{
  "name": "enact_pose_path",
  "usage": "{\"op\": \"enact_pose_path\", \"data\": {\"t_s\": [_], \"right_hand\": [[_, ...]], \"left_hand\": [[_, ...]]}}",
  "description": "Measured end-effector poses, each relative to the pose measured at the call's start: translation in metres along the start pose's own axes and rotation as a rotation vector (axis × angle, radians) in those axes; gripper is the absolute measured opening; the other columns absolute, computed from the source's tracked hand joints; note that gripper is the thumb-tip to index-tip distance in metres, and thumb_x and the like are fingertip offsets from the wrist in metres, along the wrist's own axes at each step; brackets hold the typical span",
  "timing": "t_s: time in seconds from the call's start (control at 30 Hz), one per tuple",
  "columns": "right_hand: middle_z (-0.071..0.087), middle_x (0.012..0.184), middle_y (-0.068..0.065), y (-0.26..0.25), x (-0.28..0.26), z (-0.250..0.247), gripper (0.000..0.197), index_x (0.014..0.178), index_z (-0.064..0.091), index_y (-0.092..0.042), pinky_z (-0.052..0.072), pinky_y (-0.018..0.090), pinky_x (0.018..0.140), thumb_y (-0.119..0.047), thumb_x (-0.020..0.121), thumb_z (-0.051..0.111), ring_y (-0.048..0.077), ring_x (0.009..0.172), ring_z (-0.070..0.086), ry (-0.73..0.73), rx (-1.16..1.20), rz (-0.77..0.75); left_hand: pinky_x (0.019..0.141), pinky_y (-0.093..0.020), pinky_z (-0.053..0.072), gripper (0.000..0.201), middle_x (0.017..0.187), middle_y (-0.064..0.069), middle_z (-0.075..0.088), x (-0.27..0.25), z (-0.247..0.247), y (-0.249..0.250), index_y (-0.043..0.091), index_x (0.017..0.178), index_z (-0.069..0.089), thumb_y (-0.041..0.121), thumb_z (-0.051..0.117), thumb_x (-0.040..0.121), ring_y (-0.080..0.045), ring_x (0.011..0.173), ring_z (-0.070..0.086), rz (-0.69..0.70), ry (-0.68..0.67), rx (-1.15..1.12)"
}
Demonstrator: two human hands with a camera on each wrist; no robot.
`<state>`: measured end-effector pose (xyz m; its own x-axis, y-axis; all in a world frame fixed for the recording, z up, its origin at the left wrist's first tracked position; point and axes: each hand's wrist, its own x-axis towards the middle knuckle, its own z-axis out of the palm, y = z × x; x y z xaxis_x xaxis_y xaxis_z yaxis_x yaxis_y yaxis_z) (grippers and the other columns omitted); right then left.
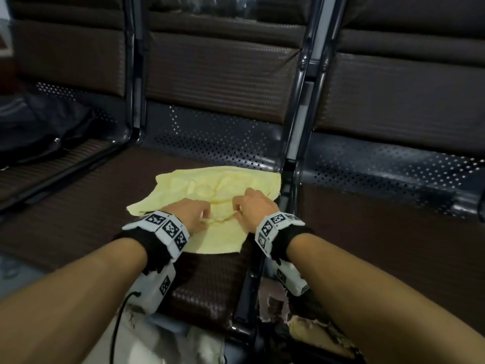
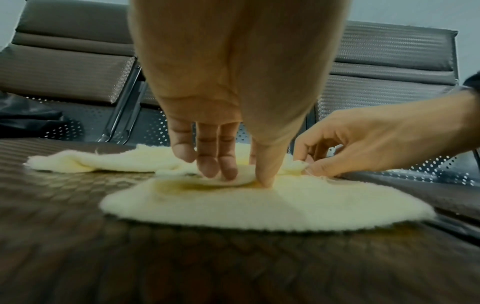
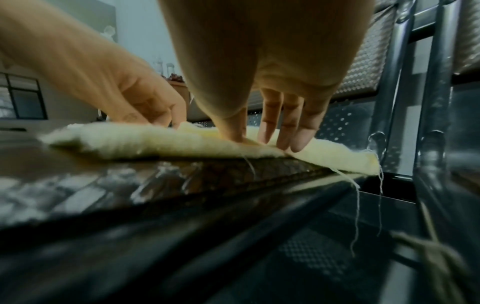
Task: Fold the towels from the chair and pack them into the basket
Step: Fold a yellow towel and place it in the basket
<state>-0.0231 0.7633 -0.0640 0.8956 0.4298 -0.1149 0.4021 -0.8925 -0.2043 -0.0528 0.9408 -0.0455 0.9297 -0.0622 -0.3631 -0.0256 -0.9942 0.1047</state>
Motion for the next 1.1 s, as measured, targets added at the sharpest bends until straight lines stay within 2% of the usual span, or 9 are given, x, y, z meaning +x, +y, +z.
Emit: {"op": "enact_pose_path", "data": {"t_s": [0.07,0.23,0.37,0.47,0.6,0.73,0.87,1.0,1.1], "right_hand": [[0.050,0.104,0.003,0.001,-0.002,-0.007,0.012,0.096,0.063,-0.020,0.046,0.033,0.077,-0.025,0.091,0.053,0.024,0.099,0.053,0.036,0.092,0.018],[0.064,0.090,-0.001,0.010,-0.024,-0.039,0.008,0.086,0.068,-0.016,0.050,0.031,0.076,-0.023,0.086,0.064,0.019,0.089,0.061,0.188,0.420,0.034],[0.066,0.084,0.003,0.022,-0.055,-0.081,0.013,0.088,0.058,-0.015,0.038,0.030,0.066,-0.026,0.091,0.052,0.019,0.081,0.058,0.373,0.520,0.065],[0.058,0.073,-0.006,0.038,-0.086,-0.111,0.013,0.086,0.053,-0.019,0.037,0.029,0.068,-0.027,0.095,0.049,0.015,0.076,0.054,0.433,0.563,0.050],[0.055,0.064,-0.008,0.062,-0.133,-0.138,0.014,0.080,0.056,-0.019,0.043,0.028,0.063,-0.024,0.094,0.056,0.008,0.063,0.052,0.550,0.687,0.015],[0.057,0.063,-0.007,0.092,-0.179,-0.154,0.011,0.083,0.059,-0.015,0.043,0.013,0.053,-0.014,0.093,0.057,-0.005,0.052,0.052,0.748,0.783,-0.022],[0.058,0.060,-0.010,0.125,-0.209,-0.154,0.017,0.077,0.058,-0.018,0.043,0.012,0.052,-0.013,0.092,0.058,-0.006,0.050,0.052,0.932,0.908,0.058],[0.063,0.067,-0.008,0.145,-0.225,-0.138,0.015,0.077,0.062,-0.020,0.043,0.010,0.056,-0.016,0.092,0.059,-0.006,0.057,0.056,0.834,0.837,0.150],[0.068,0.076,0.000,0.152,-0.233,-0.133,0.010,0.081,0.066,-0.018,0.047,0.018,0.062,-0.019,0.090,0.062,0.005,0.066,0.060,0.675,0.770,0.088]], "left_hand": [[0.073,-0.030,0.041,0.010,0.115,-0.003,0.053,-0.001,-0.003,0.005,0.030,0.094,0.049,0.036,0.055,0.089,-0.022,0.093,0.054,-0.001,0.055,-0.030],[0.095,-0.040,0.042,0.054,0.120,-0.003,0.041,-0.011,-0.020,0.031,0.022,0.121,0.046,0.051,0.064,0.080,-0.023,0.113,0.046,0.019,0.244,-0.187],[0.091,-0.036,0.044,0.025,0.104,-0.005,0.058,-0.029,-0.045,0.072,0.017,0.099,0.065,0.038,0.054,0.091,-0.023,0.102,0.055,0.205,0.468,-0.361],[0.085,-0.031,0.043,0.016,0.095,-0.003,0.065,-0.047,-0.059,0.112,0.013,0.092,0.065,0.025,0.054,0.091,-0.019,0.093,0.059,0.367,0.574,-0.586],[0.085,-0.031,0.046,0.017,0.098,-0.002,0.067,-0.069,-0.067,0.165,0.013,0.101,0.065,0.023,0.053,0.093,-0.015,0.094,0.061,0.536,0.472,-0.801],[0.075,-0.020,0.045,0.012,0.086,0.007,0.066,-0.088,-0.069,0.204,0.018,0.094,0.065,0.022,0.054,0.094,-0.004,0.081,0.060,0.684,0.341,-0.933],[0.063,-0.034,0.053,0.012,0.078,0.007,0.065,-0.093,-0.057,0.224,0.022,0.086,0.062,0.022,0.053,0.094,-0.010,0.071,0.061,0.694,0.259,-0.791],[0.070,-0.045,0.053,0.019,0.083,-0.008,0.063,-0.093,-0.054,0.233,0.014,0.093,0.059,0.022,0.043,0.099,-0.026,0.074,0.060,0.647,0.189,-0.799],[0.061,-0.036,0.042,0.020,0.075,-0.004,0.056,-0.091,-0.058,0.239,0.016,0.090,0.056,0.023,0.040,0.100,-0.019,0.066,0.051,0.595,0.137,-0.949]]}}
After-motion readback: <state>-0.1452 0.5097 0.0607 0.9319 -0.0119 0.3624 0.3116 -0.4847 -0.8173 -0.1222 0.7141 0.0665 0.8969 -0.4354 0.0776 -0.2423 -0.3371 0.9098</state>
